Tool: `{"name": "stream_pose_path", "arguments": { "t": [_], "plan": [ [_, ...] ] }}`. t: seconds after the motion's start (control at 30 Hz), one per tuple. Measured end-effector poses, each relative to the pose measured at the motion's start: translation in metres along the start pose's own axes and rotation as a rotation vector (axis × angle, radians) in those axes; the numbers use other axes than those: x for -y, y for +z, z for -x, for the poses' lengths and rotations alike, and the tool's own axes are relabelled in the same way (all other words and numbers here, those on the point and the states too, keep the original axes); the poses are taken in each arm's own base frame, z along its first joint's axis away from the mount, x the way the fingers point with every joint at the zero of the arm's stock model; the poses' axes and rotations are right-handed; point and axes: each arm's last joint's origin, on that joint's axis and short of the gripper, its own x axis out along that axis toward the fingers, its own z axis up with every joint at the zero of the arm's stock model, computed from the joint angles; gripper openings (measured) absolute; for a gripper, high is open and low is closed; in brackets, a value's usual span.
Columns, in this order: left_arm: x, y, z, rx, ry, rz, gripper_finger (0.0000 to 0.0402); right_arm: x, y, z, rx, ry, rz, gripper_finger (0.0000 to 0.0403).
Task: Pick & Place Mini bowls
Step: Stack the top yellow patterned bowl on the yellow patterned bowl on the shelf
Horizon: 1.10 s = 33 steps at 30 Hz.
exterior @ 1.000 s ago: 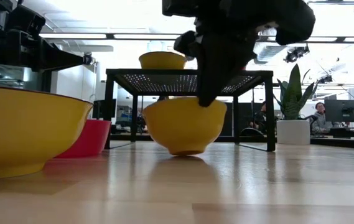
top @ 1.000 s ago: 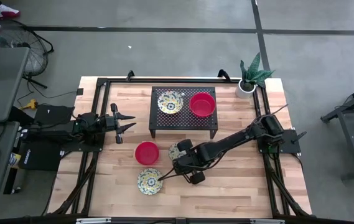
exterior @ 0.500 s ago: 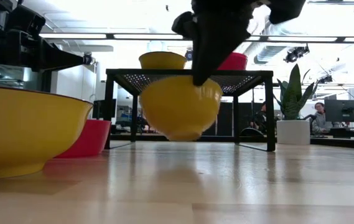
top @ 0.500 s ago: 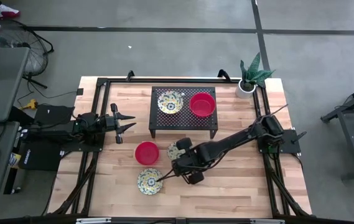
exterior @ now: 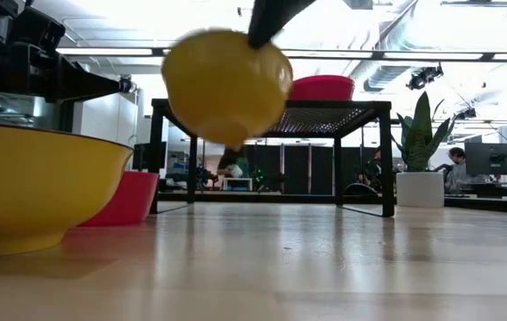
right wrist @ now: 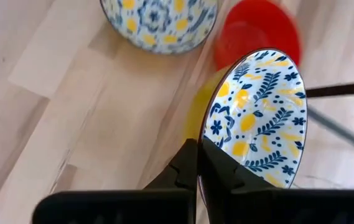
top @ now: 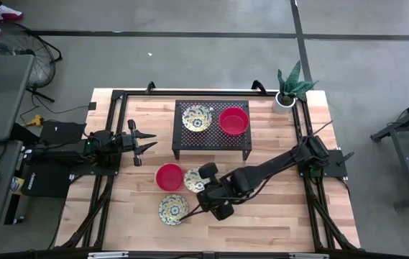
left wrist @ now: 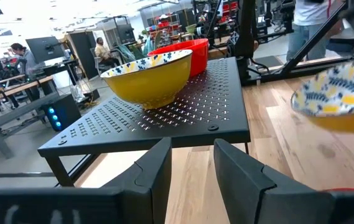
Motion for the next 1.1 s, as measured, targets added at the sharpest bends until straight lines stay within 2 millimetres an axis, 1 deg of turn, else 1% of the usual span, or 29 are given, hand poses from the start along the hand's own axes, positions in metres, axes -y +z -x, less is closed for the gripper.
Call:
{"name": "stream_pose_path", "arguments": {
  "t": [0.1,0.33,0.6,0.73,0.87,1.0,1.1],
  "plan": [
    [0.0,0.0,0.0,0.0,0.0,0.0,0.0117,0.003,0.009,0.015,0.034,-0.037,0.028,0.0],
    [0.0,0.0,0.0,0.0,0.0,0.0,0.0117,0.02,0.022,0.054,0.074,-0.126,0.11,0.0],
    [0.0,0.0,0.0,0.0,0.0,0.0,0.0117,0.046,0.027,0.085,0.096,-0.218,0.153,0.0],
    [0.0,0.0,0.0,0.0,0.0,0.0,0.0117,0.063,0.024,0.096,0.083,-0.253,0.157,0.0],
    [0.0,0.0,0.0,0.0,0.0,0.0,0.0117,0.087,0.02,0.104,0.066,-0.308,0.122,0.0],
    [0.0,0.0,0.0,0.0,0.0,0.0,0.0117,0.11,0.013,0.102,0.024,-0.362,0.093,0.0],
    [0.0,0.0,0.0,0.001,0.0,0.0,0.0117,0.125,0.007,0.099,-0.003,-0.371,0.064,0.0]
  ]
}}
